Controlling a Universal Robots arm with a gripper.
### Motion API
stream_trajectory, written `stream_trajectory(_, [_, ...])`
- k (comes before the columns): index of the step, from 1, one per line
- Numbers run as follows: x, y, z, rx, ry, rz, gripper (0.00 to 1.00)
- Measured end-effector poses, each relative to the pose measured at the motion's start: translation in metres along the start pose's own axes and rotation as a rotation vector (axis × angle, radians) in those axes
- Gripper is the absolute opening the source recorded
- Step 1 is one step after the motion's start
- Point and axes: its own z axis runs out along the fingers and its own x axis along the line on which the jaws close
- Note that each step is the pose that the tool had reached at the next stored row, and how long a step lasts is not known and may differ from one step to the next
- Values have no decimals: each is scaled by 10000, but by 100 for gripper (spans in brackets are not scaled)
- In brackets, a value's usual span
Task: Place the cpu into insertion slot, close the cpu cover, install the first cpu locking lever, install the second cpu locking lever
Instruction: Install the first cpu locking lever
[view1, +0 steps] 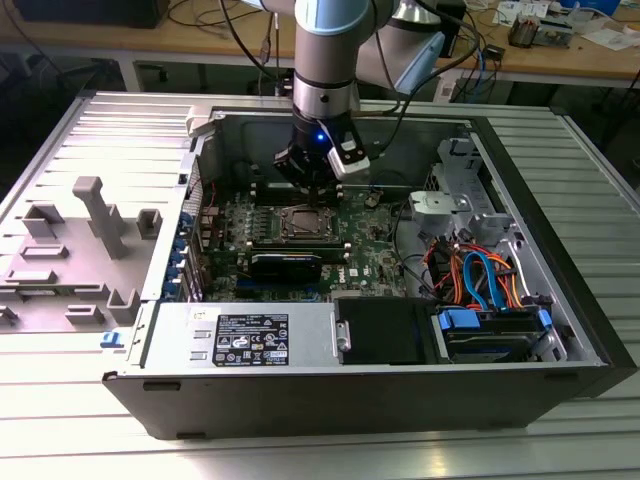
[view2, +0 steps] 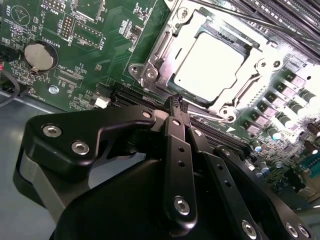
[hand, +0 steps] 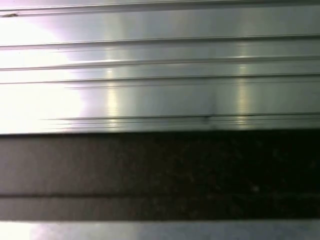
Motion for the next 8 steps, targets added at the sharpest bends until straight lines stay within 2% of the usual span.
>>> stream_trajectory(8, [-31, 1, 20, -1, -1, 2, 11])
